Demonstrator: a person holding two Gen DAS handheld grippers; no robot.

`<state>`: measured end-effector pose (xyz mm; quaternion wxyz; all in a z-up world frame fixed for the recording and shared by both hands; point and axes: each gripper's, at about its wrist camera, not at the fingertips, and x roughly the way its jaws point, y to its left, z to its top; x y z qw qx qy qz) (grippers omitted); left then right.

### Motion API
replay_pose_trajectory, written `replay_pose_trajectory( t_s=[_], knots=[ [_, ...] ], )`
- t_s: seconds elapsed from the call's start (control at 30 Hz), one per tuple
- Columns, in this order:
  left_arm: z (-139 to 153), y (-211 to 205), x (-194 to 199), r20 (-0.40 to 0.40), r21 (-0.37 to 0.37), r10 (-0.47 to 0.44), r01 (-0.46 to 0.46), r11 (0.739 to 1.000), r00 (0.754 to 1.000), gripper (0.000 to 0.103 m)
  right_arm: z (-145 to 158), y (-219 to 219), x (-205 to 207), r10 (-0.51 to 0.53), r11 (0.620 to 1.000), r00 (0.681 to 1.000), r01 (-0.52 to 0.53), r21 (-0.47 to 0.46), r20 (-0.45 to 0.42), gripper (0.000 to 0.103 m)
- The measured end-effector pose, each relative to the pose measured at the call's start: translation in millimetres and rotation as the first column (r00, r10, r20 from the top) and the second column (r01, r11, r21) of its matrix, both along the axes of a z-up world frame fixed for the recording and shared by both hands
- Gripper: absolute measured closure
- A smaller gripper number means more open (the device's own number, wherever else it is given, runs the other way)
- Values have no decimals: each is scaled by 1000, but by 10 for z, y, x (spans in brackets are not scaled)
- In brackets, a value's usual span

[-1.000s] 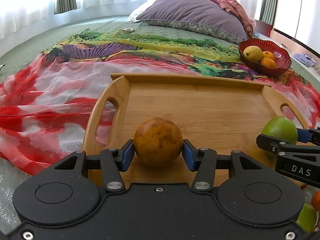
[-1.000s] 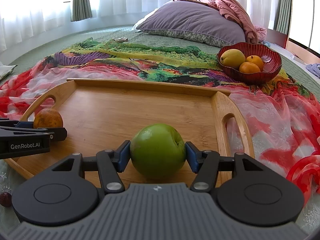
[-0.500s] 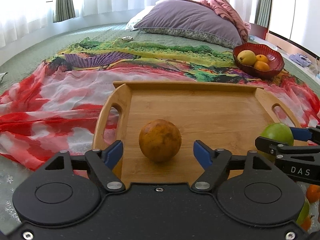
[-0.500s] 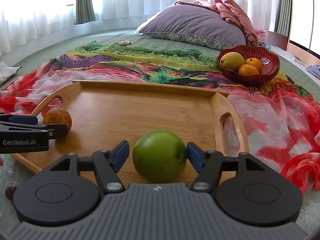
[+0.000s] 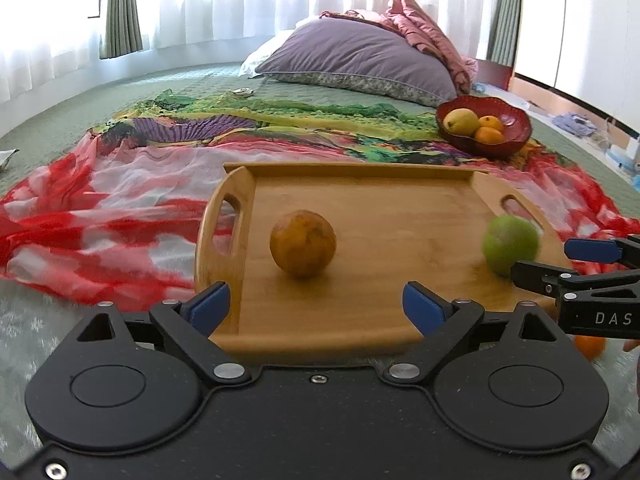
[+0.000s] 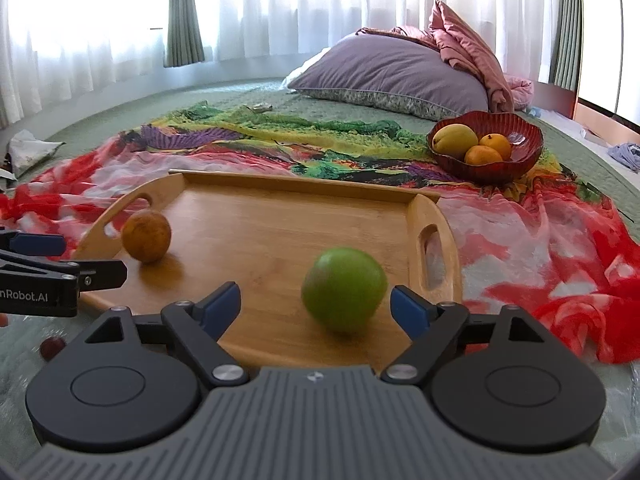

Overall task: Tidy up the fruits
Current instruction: 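Grasp an orange with the left tool while the right tool grasps a small mandarin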

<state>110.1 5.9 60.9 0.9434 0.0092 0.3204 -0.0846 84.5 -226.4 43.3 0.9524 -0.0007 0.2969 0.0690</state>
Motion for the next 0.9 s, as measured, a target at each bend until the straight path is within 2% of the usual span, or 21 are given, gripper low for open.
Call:
replay_pose_trajectory(
  t_s=[0.37,0.9],
  knots=[
    [-11,-93,-604,45,5,-62,62,998,997,5,-95,-100,-529,46,999,999,-46,9,10,11],
    [-262,-324,-1060,15,16,-76,76,997,997,3,-268,-101,-1042,85,996,995,-84,-33,49,9]
  ],
)
